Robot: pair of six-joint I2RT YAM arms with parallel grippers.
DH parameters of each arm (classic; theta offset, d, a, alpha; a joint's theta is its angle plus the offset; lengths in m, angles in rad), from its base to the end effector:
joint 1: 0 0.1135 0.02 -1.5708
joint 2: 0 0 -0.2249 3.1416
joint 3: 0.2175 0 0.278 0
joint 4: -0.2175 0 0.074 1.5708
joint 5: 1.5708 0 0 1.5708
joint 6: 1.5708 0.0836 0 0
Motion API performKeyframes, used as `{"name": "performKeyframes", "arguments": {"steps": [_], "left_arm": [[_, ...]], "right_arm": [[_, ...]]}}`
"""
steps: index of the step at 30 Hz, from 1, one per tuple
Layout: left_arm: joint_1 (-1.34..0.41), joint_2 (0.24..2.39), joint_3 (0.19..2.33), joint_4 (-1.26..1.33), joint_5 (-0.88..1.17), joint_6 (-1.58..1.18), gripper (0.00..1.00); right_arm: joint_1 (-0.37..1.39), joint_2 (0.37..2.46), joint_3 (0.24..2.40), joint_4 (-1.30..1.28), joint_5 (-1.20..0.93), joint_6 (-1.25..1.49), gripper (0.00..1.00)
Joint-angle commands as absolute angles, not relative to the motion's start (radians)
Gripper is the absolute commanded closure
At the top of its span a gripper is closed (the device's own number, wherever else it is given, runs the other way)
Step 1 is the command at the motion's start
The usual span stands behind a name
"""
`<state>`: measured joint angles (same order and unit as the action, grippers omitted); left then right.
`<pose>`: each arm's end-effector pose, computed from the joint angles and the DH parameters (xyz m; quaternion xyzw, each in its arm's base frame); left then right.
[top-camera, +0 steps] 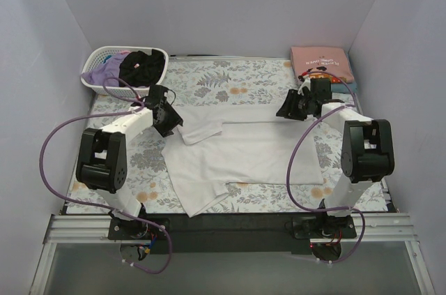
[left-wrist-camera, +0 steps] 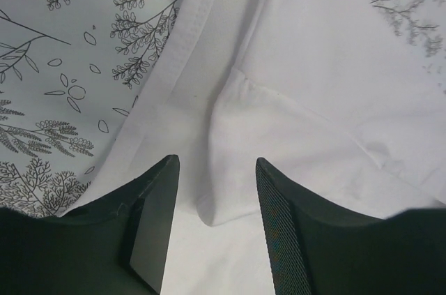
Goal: Fold and stack the t-shirts
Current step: Fold the tshirt
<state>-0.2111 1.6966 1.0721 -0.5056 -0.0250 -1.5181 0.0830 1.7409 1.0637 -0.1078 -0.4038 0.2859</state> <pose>0.3629 -0.0756 0.0841 -0.5954 0.7730 -0.1584 0.1511 0.4098 0.0670 0.1052 0.0153 0.9082 0.2509 0.3348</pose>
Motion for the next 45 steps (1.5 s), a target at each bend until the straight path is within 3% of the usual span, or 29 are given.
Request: {"name": "performKeyframes", "arguments": {"steps": [1,4,13,26,31,35,40,45], "left_arm": [[-0.212,1.582,1.129,-0.506,-0.075,-1.523,0.53],[-0.212,1.598,1.173,-0.468,-0.083,-1.506,0.55],[-0.192,1.873,1.310,-0.390,-0.089,-1.511,0.75],[-0.149,2.108,1.420,-0.379,-0.075,-1.474,0.76],[-0.147,2.138,1.515,-0.385,-0.048,-1.445,0.67],[-0.153,2.025,1.497,-0.382,-0.017,-1.431,0.56],[-0.196,1.764,1.297,-0.339,0.029,-1.445,0.34],[-0.256,1.554,1.024,-0.209,0.078,-1.431,0.22]], "right_arm": [[0.035,1.721,1.106,-0.071,-0.436,0.282,0.49],[-0.017,1.752,1.118,-0.020,-0.500,0.325,0.49],[-0.124,1.865,1.071,0.176,-0.615,0.452,0.50],[-0.233,2.046,1.104,0.218,-0.618,0.445,0.50],[-0.235,2.077,1.207,0.209,-0.646,0.471,0.50],[-0.201,1.952,1.189,0.206,-0.664,0.494,0.50],[-0.071,1.816,1.118,0.222,-0.689,0.523,0.50],[0.159,1.769,1.046,0.327,-0.686,0.572,0.48]]}}
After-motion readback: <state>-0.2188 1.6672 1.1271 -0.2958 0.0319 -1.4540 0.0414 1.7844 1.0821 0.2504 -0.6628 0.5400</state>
